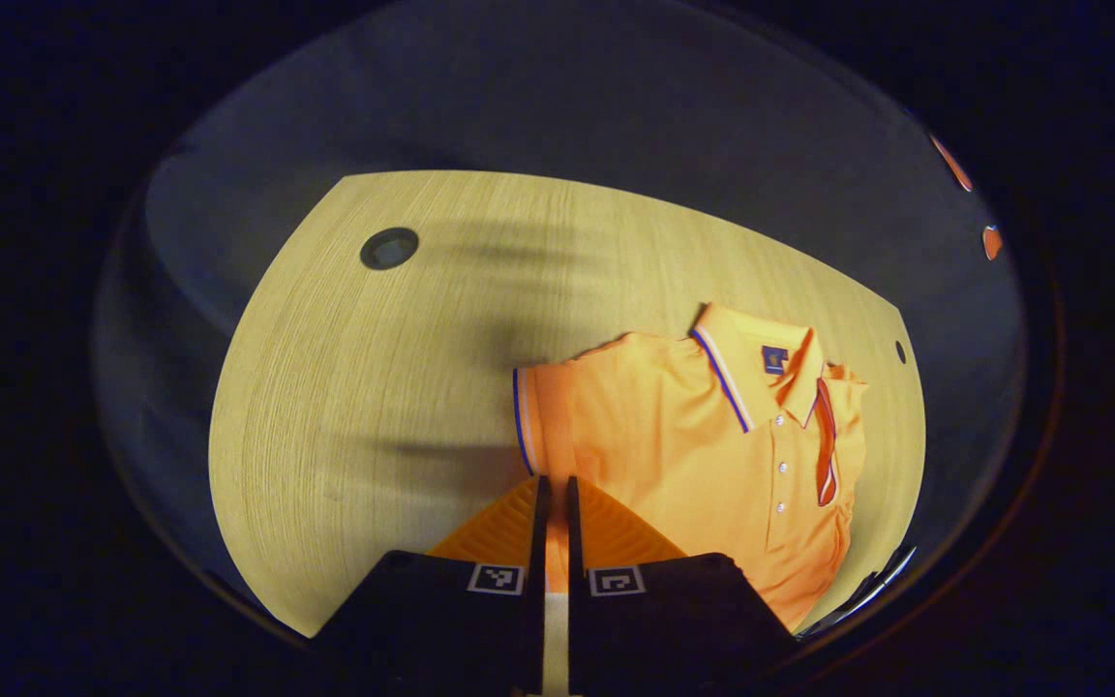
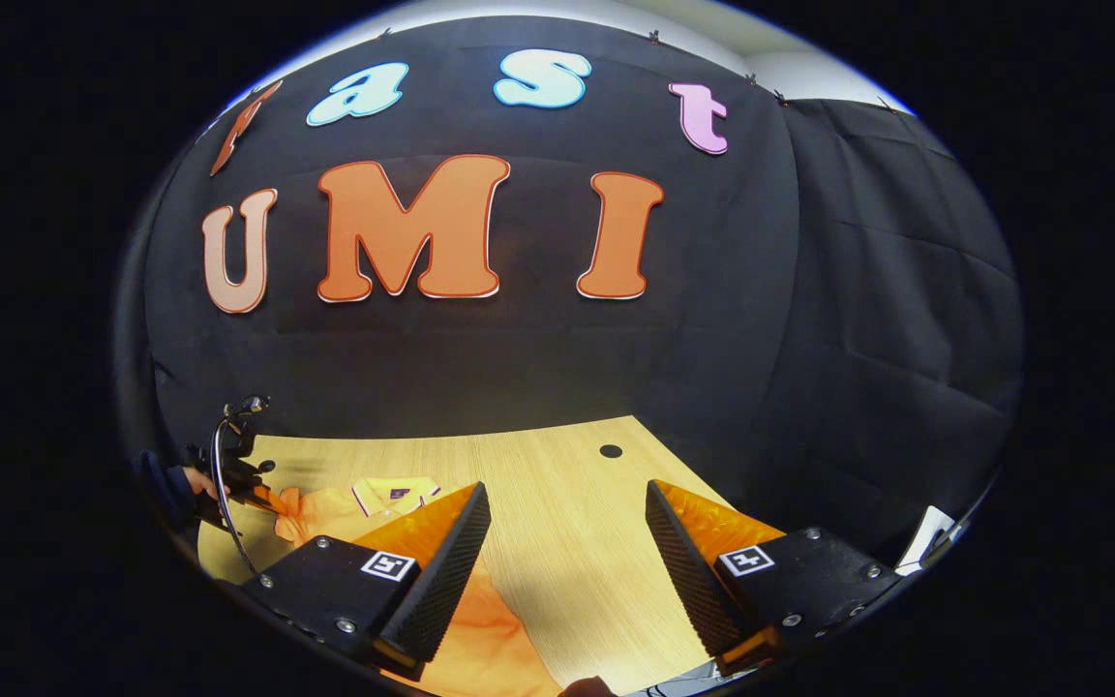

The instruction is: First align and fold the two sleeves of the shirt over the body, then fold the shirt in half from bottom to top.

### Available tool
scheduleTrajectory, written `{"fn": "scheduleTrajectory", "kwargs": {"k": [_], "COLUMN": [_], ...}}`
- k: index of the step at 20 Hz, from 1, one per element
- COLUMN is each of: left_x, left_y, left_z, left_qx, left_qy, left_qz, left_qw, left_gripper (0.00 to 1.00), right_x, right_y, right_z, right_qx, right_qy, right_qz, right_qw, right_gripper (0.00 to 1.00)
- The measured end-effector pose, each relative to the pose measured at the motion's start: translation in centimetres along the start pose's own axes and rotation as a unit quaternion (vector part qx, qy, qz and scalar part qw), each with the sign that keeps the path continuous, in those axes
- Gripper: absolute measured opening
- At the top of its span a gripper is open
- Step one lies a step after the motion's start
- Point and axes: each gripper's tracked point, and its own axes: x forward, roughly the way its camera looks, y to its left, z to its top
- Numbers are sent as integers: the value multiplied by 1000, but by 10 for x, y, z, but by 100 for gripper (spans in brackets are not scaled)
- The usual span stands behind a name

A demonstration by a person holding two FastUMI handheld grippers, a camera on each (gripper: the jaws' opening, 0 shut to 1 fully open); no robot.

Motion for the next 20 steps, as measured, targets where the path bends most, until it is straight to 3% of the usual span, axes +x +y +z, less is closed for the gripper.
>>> {"fn": "scheduleTrajectory", "kwargs": {"k": [6, 7, 9, 10, 12, 13, 17, 20], "left_x": [0, -1, -9, -6, -10, -15, -55, -93], "left_y": [-54, -78, -94, -94, -89, -86, -95, -95], "left_z": [12, 12, 11, 7, 2, 0, -23, -30], "left_qx": [50, 51, 53, 59, 81, 91, 80, 73], "left_qy": [-13, -16, -16, -19, -28, -35, -61, -112], "left_qz": [-36, -76, -104, -101, -82, -71, -73, -58], "left_qw": [998, 996, 993, 993, 993, 993, 992, 989], "left_gripper": [10, 28, 53, 57, 89, 96, 98, 98], "right_x": [-13, -15, -20, -22, -25, -26, -27, -24], "right_y": [-5, -8, -11, -12, -14, -14, -9, -4], "right_z": [-7, -11, -17, -18, -23, -23, -23, -25], "right_qx": [4, 6, 11, 12, 14, 13, 6, -3], "right_qy": [4, 7, 13, 14, 16, 15, -7, -22], "right_qz": [-5, -11, -16, -17, -19, -19, 8, 42], "right_qw": [1000, 1000, 1000, 1000, 1000, 1000, 1000, 999], "right_gripper": [98, 98, 98, 98, 99, 99, 98, 98]}}
